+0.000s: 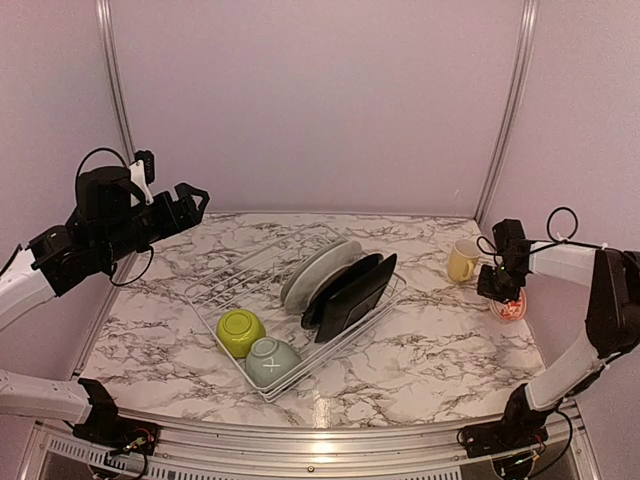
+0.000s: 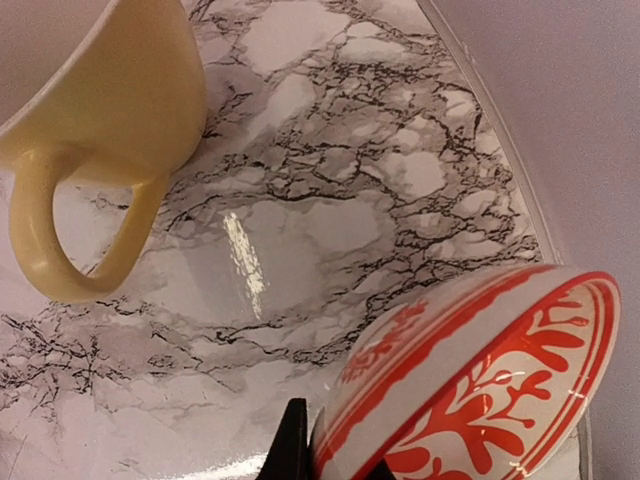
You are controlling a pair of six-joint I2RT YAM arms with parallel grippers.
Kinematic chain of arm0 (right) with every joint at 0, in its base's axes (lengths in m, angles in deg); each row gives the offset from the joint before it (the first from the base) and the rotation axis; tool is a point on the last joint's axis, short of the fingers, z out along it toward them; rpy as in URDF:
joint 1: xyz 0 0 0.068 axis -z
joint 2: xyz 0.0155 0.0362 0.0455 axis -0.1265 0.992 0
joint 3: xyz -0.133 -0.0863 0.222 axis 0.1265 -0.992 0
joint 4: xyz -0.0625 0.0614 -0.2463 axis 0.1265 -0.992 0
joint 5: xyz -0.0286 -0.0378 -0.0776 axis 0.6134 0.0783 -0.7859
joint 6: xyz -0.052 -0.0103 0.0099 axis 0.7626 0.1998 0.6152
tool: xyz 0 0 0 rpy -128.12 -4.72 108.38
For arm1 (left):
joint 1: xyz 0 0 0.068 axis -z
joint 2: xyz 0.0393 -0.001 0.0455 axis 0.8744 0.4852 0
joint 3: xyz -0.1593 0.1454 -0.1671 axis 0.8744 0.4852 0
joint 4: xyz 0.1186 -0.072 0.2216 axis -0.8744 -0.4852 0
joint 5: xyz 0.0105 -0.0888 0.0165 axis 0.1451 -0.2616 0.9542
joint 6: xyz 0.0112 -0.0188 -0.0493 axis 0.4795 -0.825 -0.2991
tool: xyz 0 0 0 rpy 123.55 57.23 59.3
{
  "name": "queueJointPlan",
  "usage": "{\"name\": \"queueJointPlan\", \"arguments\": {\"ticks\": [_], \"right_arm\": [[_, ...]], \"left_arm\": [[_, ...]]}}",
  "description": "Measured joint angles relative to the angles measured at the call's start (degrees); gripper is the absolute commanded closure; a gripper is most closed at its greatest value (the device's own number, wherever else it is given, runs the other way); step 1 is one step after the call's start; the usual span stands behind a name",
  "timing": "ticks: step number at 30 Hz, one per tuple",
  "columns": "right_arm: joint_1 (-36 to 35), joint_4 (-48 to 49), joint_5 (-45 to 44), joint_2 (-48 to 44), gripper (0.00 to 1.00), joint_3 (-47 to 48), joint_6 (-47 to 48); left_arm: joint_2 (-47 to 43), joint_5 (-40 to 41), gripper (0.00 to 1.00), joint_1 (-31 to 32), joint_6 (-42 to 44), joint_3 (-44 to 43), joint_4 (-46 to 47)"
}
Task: Unload the mixed dishes from the dish rack
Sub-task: Place the bowl at the corner of the board.
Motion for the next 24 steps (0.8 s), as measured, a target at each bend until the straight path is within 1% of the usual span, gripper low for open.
{"name": "queueJointPlan", "arguments": {"ticks": [3, 8, 10, 13, 16, 19, 22, 24], "right_arm": [[0.02, 1.03, 0.0, 2.64, 1.0, 0.33, 0.31], [0.04, 2.14, 0.2, 4.42, 0.94, 0.48, 0.96], [0.07, 2.36, 0.07, 4.57, 0.9, 0.48, 1.16], [0.11, 2.62, -0.2, 4.61, 0.78, 0.48, 1.66], [0.11, 2.56, -0.37, 4.55, 0.7, 0.5, 2.34], [0.09, 2.08, -0.42, 3.65, 0.67, 0.57, 2.93], [0.09, 0.52, -0.5, 1.77, 0.62, 1.16, 3.06], [-0.09, -0.79, -0.48, -0.2, 0.61, 2.01, 3.13]], "left_arm": [[-0.33, -0.22, 0.03, 0.0, -0.57, 0.13, -0.22], [-1.66, -0.7, 0.02, 0.0, -1.36, 0.37, -0.2], [-2.08, -0.68, 0.01, 0.0, -1.51, 0.48, -0.22], [-2.23, -0.61, 0.01, 0.0, -1.55, 0.52, -0.33], [-2.45, -0.44, 0.01, 0.0, -1.55, 0.87, -1.03], [-2.91, -0.2, 0.01, 0.0, -1.57, 1.73, -1.64], [-2.71, -0.26, 0.01, 0.0, -1.55, 2.03, -2.14], [-2.03, -0.63, 0.01, 0.0, -1.49, 2.03, -2.34]]}}
